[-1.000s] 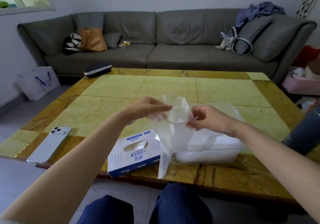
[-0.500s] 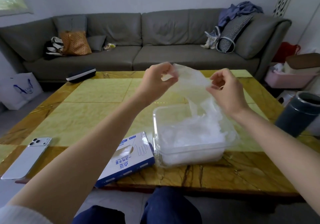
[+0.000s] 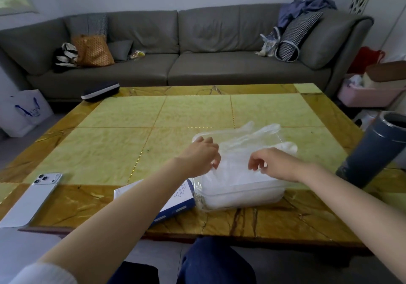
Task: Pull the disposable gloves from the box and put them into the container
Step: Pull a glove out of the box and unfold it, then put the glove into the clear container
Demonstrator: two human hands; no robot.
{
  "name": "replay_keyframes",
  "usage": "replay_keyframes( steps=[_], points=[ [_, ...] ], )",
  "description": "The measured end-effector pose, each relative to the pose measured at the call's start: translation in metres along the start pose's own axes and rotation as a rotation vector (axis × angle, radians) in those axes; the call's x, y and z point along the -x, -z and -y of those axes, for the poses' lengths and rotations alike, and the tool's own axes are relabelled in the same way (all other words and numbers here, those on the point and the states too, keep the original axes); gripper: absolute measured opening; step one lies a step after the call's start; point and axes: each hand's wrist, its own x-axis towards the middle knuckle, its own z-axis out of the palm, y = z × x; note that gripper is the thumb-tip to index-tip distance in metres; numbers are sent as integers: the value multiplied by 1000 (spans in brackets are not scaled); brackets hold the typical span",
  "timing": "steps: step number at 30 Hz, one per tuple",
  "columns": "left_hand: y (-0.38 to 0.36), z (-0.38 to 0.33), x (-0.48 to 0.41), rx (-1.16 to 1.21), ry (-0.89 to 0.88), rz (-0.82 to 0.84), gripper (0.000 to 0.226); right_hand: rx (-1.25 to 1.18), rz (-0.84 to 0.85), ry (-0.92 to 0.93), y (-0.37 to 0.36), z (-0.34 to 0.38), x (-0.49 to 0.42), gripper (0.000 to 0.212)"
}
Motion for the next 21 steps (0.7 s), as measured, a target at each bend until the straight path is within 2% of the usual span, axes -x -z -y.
replay_keyframes(
  steps=[5,7,10,14,17,21],
  points=[
    [-7,-6,-20,-47,55,194,42,-2,243,-90,3,-1,-10,32],
    [-9,-10,-26,-17,113,227,42,-90,222,-106,6,1,-14,30],
    [-15,-19,-33,24,173,251,41,-269,104,-159,2,5,-20,23],
    [-23,-26,-42,-13,214,228,33,-27,-13,-164,-9,-3,-30,29],
    [-28,-31,-47,-25,252,203,26,100,91,-190,-11,-4,-33,39],
    [-34,-32,-52,-107,266,273,26,16,263,-190,-16,4,-37,46]
  ],
)
